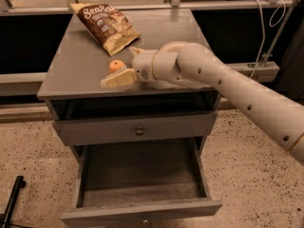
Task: Pick orange from middle drawer and place on counter
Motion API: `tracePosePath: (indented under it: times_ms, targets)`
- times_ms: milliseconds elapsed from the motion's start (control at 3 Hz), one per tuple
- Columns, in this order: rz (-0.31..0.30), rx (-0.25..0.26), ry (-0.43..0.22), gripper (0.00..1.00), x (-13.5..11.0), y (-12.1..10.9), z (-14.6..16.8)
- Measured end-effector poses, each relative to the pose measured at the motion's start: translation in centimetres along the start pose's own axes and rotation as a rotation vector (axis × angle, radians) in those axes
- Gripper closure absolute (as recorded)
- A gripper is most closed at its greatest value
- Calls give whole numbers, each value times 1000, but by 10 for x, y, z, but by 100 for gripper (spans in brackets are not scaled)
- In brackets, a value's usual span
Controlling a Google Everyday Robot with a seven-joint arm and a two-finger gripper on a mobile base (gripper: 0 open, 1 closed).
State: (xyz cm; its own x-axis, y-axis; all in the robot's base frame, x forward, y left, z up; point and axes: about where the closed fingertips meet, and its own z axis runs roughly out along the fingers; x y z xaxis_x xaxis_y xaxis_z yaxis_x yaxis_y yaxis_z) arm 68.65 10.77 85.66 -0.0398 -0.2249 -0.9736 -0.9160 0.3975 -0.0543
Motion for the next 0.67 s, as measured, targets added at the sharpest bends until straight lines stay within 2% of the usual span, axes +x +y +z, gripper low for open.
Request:
tracePosePath:
  times_ms: [333, 667]
  targets:
    - [-95, 12, 56, 0, -12, 3, -13]
    - [-263, 57, 70, 0, -43, 12, -56]
